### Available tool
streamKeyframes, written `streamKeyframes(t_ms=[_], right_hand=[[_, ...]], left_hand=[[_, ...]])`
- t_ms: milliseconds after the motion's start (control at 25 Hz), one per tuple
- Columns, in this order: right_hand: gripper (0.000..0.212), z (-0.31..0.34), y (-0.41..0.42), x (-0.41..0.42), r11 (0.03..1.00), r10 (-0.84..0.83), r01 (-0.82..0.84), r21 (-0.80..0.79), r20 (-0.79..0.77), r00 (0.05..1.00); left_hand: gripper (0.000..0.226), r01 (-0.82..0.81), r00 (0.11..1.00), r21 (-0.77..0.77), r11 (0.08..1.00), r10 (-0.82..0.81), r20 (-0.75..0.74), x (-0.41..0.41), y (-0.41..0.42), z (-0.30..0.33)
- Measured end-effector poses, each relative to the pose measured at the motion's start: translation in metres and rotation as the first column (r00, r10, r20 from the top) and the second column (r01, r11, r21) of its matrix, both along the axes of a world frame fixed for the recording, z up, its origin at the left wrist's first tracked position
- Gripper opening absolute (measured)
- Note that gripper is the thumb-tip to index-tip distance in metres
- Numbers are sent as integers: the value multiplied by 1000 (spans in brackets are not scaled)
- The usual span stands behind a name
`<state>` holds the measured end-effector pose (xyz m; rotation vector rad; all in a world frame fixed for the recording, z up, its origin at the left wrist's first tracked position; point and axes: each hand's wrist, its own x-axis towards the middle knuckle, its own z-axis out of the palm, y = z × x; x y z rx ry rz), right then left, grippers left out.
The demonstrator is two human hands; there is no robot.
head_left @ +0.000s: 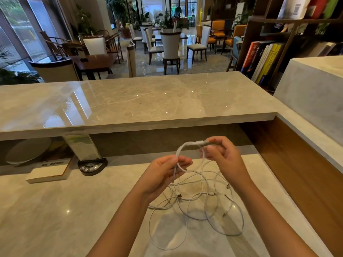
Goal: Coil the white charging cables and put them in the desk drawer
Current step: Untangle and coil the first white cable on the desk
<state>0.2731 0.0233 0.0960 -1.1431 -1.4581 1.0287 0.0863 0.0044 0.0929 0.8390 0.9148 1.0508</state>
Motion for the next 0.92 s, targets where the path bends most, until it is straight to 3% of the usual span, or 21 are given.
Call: streamKeyframes(t_ms=[80,120,240,360,440,560,640,800,920], right_hand=[[42,-13,-6,-15,976,140,-143,-164,-30,990],[47,-22,-11,-23,941,262,-254,-222,7,965],[35,-43,-23,-41,834,518,-469,-291,121,847],[20,-45,-20,-50,885,436,-415,-211,64,898],[37,-38,-9,-58,908,385,-376,-188,14,923],[27,-34,-6,-72,861,493,-467,-199,105,864],[14,-36,-12,-71,828,548,-533,-174,56,834],[24,-47,-16,-38,683,682,-638,-356,-4,732],[22,-49,-9,-5,633,705,-595,-495,50,708]], left_hand=[[19,-88,961,-43,995,96,258,3,1,3],[19,-118,939,-46,992,127,319,3,4,5],[23,-201,917,2,980,187,353,-4,13,10],[21,-282,891,41,959,245,383,-19,18,13],[19,-274,890,50,960,234,393,-21,17,13],[18,-249,884,53,967,205,420,-16,14,14],[15,-287,889,99,953,226,398,-21,16,18],[20,-423,864,172,890,339,372,-52,20,23],[23,-437,871,188,880,362,332,-68,21,22]])
